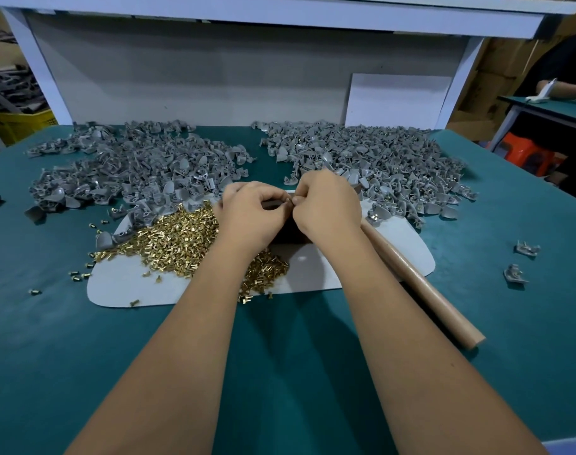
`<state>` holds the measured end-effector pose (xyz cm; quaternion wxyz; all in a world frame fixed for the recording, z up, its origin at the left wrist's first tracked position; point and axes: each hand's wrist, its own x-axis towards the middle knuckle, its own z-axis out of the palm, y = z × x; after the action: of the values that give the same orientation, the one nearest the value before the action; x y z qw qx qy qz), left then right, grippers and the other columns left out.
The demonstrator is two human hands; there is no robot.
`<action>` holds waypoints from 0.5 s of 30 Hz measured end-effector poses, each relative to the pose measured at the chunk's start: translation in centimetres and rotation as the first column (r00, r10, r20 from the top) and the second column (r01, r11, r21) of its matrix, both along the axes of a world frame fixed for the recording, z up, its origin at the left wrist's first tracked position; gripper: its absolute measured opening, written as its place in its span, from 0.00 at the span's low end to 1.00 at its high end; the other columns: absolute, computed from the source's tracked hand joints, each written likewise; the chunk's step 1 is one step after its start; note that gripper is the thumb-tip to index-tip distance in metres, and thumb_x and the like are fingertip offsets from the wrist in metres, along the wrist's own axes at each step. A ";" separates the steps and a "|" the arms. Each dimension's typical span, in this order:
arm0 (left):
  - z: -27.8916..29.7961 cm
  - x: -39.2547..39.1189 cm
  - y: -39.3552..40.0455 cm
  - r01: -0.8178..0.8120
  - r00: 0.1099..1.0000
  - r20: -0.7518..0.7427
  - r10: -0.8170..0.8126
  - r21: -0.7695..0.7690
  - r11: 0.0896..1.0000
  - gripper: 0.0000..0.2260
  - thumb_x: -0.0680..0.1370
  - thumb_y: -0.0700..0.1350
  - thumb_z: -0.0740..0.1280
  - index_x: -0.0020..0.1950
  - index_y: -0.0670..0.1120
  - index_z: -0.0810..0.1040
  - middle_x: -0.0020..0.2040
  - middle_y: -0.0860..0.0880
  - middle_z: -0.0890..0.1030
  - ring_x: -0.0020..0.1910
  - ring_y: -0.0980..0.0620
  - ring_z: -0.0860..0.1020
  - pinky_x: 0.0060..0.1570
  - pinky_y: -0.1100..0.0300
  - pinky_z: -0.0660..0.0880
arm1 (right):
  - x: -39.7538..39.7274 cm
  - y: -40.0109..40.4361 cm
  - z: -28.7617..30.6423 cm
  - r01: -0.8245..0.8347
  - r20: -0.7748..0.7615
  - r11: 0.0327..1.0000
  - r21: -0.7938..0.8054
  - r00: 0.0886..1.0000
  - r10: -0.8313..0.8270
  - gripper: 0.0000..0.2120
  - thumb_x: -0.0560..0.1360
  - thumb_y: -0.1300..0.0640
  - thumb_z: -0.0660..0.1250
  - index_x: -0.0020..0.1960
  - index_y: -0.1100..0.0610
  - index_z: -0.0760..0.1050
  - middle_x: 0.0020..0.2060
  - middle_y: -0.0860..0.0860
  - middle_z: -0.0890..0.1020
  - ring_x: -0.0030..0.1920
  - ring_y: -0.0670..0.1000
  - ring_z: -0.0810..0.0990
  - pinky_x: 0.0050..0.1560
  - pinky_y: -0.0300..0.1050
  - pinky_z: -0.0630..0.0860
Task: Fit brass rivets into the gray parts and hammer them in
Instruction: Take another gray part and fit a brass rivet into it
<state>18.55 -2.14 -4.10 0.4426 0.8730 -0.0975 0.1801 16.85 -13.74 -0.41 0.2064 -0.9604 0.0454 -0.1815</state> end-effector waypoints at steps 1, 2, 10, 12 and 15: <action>0.1 -0.1 -0.1 0.003 1.000 -0.013 -0.003 0.002 1.000 0.04 0.74 0.52 0.71 0.40 0.61 0.80 0.49 0.57 0.82 0.63 0.47 0.74 0.66 0.43 0.67 | -0.1 -0.2 -0.3 -0.013 0.013 1.000 0.019 1.000 0.012 0.05 0.75 0.56 0.67 0.40 0.50 0.74 0.35 0.49 0.74 0.40 0.53 0.72 0.45 0.44 0.70; 0.2 -0.2 -0.2 0.013 1.000 -0.025 -0.013 -0.006 1.000 0.04 0.72 0.55 0.70 0.38 0.62 0.78 0.49 0.57 0.82 0.63 0.47 0.74 0.66 0.43 0.67 | -0.1 -0.2 -0.5 -0.018 0.031 1.000 0.020 0.999 0.018 0.06 0.75 0.56 0.67 0.40 0.50 0.74 0.35 0.49 0.74 0.40 0.53 0.71 0.45 0.43 0.69; -0.1 0.3 -0.2 0.073 0.997 -0.030 -0.074 -0.031 0.997 0.07 0.68 0.57 0.63 0.36 0.62 0.80 0.49 0.55 0.83 0.63 0.45 0.73 0.65 0.41 0.68 | 0.3 -0.4 -1.3 -0.050 0.108 0.997 -0.050 0.993 0.055 0.04 0.75 0.58 0.65 0.41 0.52 0.75 0.37 0.47 0.72 0.42 0.52 0.72 0.45 0.45 0.65; -0.2 0.4 -0.1 0.068 0.997 -0.034 -0.070 -0.036 0.997 0.10 0.69 0.57 0.65 0.42 0.58 0.85 0.51 0.55 0.83 0.64 0.46 0.73 0.66 0.42 0.68 | 0.2 -0.4 -1.8 -0.073 0.142 0.997 0.009 0.987 0.072 0.06 0.76 0.57 0.65 0.40 0.52 0.73 0.41 0.47 0.75 0.46 0.52 0.74 0.48 0.48 0.69; -0.4 0.7 0.1 0.051 0.998 -0.042 -0.053 -0.044 0.998 0.07 0.72 0.54 0.70 0.47 0.57 0.86 0.53 0.56 0.83 0.65 0.47 0.72 0.67 0.43 0.67 | 0.1 -0.3 -2.5 -0.081 0.200 0.994 0.077 0.978 0.064 0.04 0.76 0.57 0.65 0.42 0.53 0.74 0.45 0.49 0.77 0.49 0.53 0.75 0.49 0.48 0.71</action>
<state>19.28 -2.02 -4.52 0.4679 0.8641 -0.1068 0.1517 16.92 -14.05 -2.91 0.2569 -0.9291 -0.0028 -0.2661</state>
